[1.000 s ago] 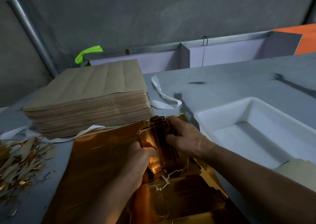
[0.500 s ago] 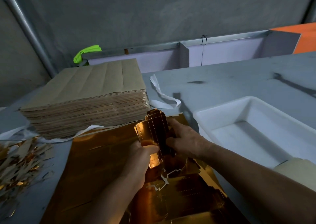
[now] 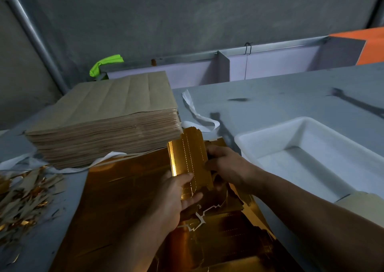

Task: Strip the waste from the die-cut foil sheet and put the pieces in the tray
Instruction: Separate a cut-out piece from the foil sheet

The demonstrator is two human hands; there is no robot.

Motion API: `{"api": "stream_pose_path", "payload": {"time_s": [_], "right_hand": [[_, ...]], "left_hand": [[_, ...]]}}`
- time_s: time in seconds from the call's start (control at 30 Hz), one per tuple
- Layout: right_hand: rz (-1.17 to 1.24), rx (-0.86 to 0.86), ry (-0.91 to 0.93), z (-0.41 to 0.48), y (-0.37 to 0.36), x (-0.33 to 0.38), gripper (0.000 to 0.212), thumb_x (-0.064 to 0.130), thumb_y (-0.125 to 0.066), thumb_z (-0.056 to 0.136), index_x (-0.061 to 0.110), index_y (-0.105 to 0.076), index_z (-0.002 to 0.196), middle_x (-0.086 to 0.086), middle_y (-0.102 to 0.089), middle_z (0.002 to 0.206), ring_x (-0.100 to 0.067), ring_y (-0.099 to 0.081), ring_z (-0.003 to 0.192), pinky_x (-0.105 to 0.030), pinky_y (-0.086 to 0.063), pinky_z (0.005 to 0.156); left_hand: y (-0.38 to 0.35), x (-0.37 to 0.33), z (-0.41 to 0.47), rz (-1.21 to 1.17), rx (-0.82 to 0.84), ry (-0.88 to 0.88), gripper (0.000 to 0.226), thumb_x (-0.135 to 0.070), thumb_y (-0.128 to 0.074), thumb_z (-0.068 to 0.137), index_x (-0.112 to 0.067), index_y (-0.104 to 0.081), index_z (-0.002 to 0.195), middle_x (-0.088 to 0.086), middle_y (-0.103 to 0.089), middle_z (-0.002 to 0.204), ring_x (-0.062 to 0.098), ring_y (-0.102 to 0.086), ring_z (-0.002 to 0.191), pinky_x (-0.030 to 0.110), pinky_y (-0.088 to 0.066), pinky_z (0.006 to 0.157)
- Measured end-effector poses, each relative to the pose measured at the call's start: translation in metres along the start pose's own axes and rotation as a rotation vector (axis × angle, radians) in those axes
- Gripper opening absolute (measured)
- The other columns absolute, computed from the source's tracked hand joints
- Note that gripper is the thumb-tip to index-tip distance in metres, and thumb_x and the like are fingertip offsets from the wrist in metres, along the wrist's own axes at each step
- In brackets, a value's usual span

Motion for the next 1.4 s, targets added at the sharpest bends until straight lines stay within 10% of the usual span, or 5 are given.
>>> {"api": "stream_pose_path", "payload": {"time_s": [0.23,0.63,0.9,1.1,1.4], "right_hand": [[0.024,-0.021,-0.011,0.001,0.003,-0.001,0.012,0.024,-0.050,0.100,0.021,-0.062,0.101,-0.008,-0.070,0.094,-0.021,-0.067,0.075,-0.030,-0.046,0.059],[0.321,-0.077,0.062,-0.002,0.010,0.010,0.032,0.040,-0.037,0.105,0.028,-0.054,0.128,-0.006,-0.067,0.095,-0.021,-0.065,0.067,-0.027,-0.045,0.052],[0.248,-0.135,0.012,0.001,0.012,0.002,0.029,0.046,-0.038,0.103,0.026,-0.056,0.113,-0.002,-0.067,0.086,-0.017,-0.067,0.067,-0.028,-0.046,0.057],[0.288,-0.354,0.075,0.004,0.032,-0.001,0.025,0.043,-0.040,0.103,0.030,-0.052,0.121,-0.007,-0.065,0.093,-0.016,-0.063,0.061,-0.028,-0.045,0.052],[0.271,-0.490,0.105,0.009,0.045,-0.008,0.030,0.045,-0.036,0.103,0.030,-0.048,0.127,-0.007,-0.067,0.099,-0.022,-0.061,0.068,-0.033,-0.050,0.056]], "left_hand": [[0.004,0.001,-0.001,0.014,0.044,0.007,0.022,-0.010,-0.065,0.087,-0.016,-0.058,0.107,0.017,-0.063,0.112,0.023,-0.065,0.081,0.021,-0.047,0.044],[0.008,0.011,-0.007,-0.071,0.190,0.150,0.059,-0.014,-0.069,0.060,0.000,-0.060,0.117,0.011,-0.066,0.063,0.014,-0.055,0.050,0.016,-0.031,0.032],[0.017,0.008,-0.003,-0.105,0.074,0.127,0.060,-0.014,-0.068,0.062,0.000,-0.057,0.119,0.020,-0.060,0.091,0.014,-0.049,0.055,0.016,-0.032,0.033],[0.022,-0.004,0.008,-0.049,-0.030,0.021,0.020,-0.006,-0.062,0.086,-0.017,-0.054,0.100,0.017,-0.060,0.102,0.018,-0.059,0.069,0.019,-0.042,0.041],[0.006,-0.010,0.021,0.270,0.003,-0.041,0.055,-0.005,-0.055,0.095,-0.021,-0.035,0.144,0.007,-0.054,0.108,0.020,-0.066,0.086,0.018,-0.046,0.047]]}}
Point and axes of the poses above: each hand's wrist, its own z-axis towards the middle knuckle, its own y-axis out of the back of the hand, x = y × z, the point moved 7 cm from there along z, towards the middle knuckle
